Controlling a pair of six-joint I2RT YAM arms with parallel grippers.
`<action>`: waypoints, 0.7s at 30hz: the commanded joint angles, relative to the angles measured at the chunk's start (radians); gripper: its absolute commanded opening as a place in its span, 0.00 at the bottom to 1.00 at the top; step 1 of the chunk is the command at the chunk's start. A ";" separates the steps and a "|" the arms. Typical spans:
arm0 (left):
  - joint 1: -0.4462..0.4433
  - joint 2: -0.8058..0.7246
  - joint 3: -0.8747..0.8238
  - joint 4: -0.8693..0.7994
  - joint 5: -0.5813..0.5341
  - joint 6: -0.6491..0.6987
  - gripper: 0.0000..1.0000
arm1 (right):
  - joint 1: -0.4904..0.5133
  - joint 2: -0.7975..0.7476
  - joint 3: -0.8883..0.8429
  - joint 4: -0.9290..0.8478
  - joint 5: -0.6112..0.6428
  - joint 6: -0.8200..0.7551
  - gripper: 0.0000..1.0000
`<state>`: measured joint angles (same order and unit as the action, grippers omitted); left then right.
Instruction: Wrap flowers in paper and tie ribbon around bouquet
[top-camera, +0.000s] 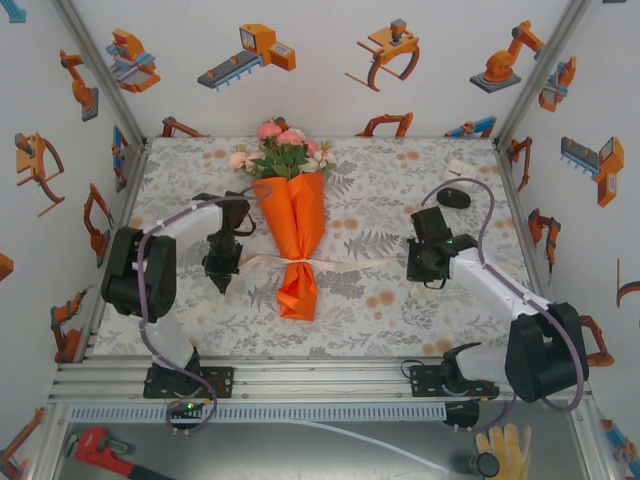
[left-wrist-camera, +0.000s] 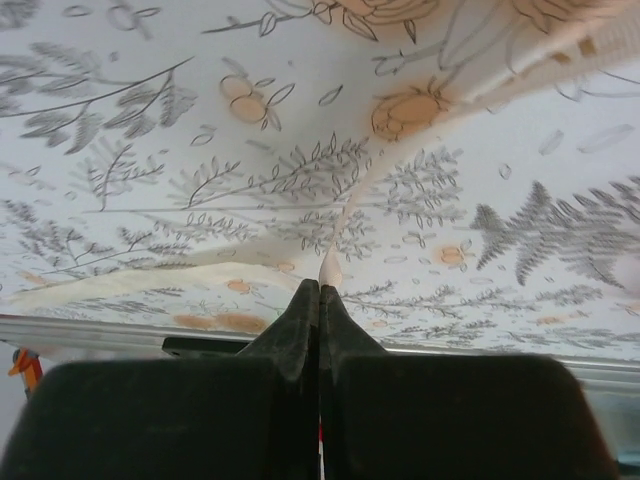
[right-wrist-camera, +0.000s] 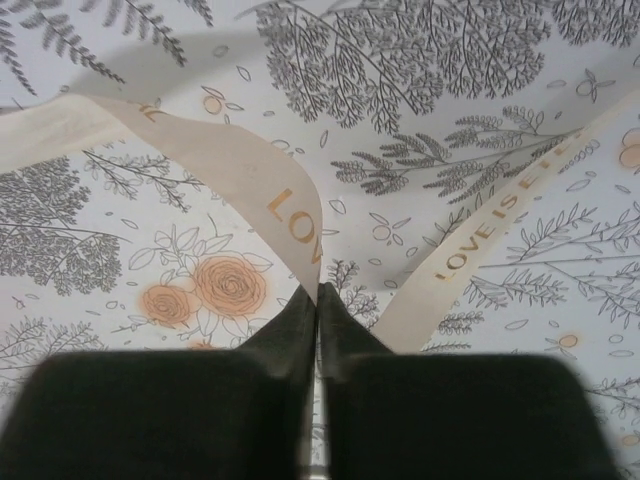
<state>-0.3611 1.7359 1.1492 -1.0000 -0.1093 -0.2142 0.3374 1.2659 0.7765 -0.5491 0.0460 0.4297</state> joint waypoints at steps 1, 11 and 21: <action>0.012 -0.145 -0.003 0.027 0.030 -0.005 0.00 | 0.003 -0.023 0.009 0.047 0.002 -0.036 0.42; 0.078 -0.351 0.040 0.315 0.590 -0.281 0.00 | 0.227 -0.200 -0.030 0.637 -0.354 -0.062 0.66; 0.073 -0.402 0.118 0.439 0.773 -0.334 0.00 | 0.497 0.216 0.227 0.872 -0.349 0.147 0.61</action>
<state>-0.2871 1.3636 1.2388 -0.5865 0.5621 -0.5465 0.8288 1.4269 0.9577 0.2035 -0.2565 0.5175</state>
